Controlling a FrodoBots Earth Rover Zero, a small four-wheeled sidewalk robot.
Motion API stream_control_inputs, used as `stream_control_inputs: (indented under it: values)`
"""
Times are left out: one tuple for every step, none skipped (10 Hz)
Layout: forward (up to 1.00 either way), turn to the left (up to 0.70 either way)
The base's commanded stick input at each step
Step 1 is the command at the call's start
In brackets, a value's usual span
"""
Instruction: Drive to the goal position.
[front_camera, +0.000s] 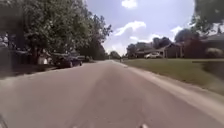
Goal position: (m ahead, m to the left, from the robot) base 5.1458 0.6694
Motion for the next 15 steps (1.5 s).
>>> stream_control_inputs:
  values:
    - [0.70,0.00]
    - [0.70,0.00]
    - [0.70,0.00]
    - [0.70,0.00]
    - [0.70,0.00]
    - [0.70,0.00]
    - [0.70,0.00]
    - [0.70,0.00]
    - [0.70,0.00]
    - [0.70,0.00]
    - [0.70,0.00]
    - [0.70,0.00]
    - [0.70,0.00]
    - [0.70,0.00]
    - [0.70,-0.17]
